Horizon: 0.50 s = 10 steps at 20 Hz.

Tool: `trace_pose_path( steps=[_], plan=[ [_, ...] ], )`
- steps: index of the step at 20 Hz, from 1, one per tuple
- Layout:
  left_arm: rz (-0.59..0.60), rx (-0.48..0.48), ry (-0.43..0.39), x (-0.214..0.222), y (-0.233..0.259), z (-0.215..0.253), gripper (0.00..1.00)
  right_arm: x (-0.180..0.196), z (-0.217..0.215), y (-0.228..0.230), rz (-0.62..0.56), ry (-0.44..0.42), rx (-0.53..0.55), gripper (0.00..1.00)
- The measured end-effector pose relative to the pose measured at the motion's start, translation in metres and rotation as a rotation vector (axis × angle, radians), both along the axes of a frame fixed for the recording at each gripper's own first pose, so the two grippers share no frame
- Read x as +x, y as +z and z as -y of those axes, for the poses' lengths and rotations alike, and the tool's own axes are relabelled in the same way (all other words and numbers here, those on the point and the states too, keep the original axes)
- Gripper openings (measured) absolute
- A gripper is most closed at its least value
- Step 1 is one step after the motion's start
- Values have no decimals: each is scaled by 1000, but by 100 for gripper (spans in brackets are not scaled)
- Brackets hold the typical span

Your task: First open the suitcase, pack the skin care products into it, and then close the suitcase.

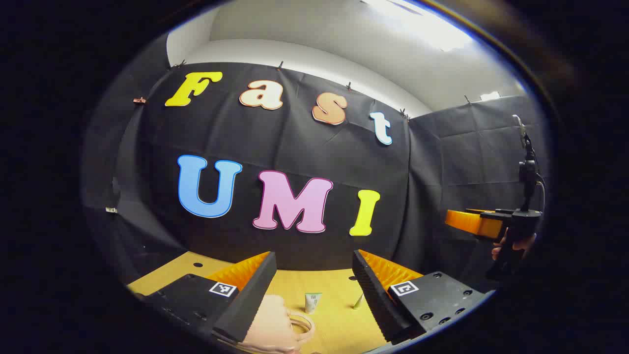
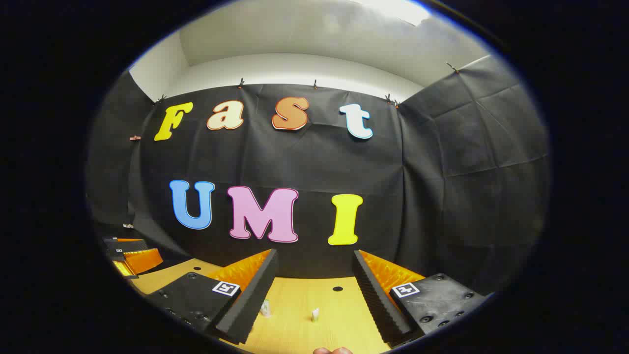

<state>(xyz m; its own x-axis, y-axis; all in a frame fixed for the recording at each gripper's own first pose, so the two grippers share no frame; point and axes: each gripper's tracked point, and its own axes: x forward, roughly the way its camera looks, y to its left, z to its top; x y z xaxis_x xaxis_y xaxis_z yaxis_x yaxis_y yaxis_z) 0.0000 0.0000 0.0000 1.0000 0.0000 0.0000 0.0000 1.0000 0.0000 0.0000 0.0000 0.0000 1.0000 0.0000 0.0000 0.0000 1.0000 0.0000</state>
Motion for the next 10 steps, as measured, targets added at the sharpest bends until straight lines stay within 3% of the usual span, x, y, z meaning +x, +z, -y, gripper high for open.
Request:
trace_pose_path(
  steps=[5,10],
  plan=[
    [-5,-10,16,-1,-1,-12,97,4,-24,-3,2,25,-81,96],
    [-8,4,7,-4,2,-13,98,0,-22,3,5,30,-66,96]
  ],
)
